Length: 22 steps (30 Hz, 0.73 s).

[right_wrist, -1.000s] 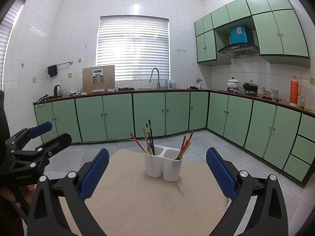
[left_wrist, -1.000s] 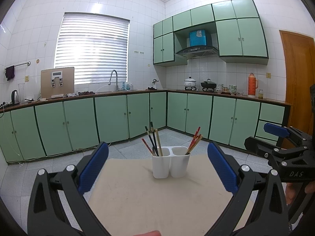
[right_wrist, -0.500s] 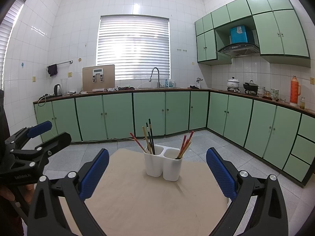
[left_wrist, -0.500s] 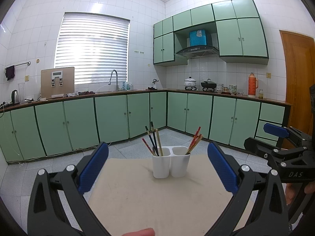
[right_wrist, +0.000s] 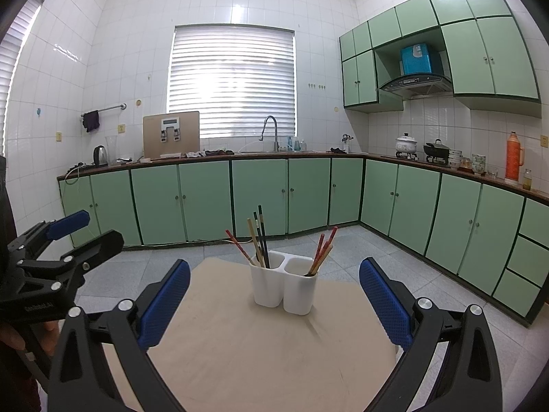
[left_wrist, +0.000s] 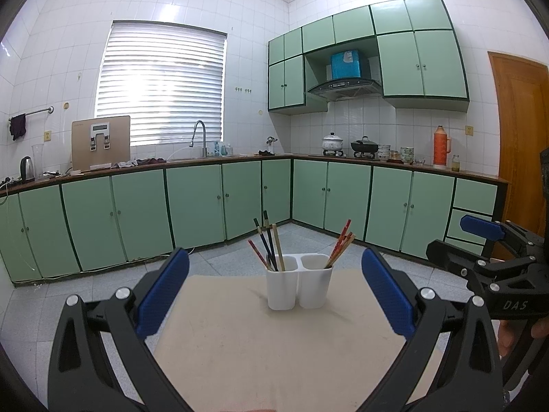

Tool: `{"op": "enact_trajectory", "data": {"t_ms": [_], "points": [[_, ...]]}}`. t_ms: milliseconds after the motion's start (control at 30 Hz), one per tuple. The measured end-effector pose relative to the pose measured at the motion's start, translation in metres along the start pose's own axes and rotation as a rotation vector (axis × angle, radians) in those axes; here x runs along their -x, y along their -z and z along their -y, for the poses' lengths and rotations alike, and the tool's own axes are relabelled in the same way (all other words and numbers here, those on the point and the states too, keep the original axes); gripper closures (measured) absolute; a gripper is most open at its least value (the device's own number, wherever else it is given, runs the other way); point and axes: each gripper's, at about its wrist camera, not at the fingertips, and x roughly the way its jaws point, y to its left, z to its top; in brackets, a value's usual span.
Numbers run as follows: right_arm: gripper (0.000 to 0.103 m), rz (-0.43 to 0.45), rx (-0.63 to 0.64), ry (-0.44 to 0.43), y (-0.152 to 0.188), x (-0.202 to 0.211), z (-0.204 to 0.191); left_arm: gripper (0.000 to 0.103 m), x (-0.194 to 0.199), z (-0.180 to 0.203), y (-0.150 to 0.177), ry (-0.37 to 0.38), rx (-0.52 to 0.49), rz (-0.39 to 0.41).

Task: Organize utensils

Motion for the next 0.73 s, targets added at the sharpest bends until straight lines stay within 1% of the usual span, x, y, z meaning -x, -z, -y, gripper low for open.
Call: {"op": "enact_trajectory", "data": {"t_ms": [733], "points": [[0.006, -0.008, -0.001, -0.001, 0.0021, -0.0022, 0.0042, 0.005, -0.0001, 0.0001, 0.0004, 0.001, 0.009, -0.008]]}}
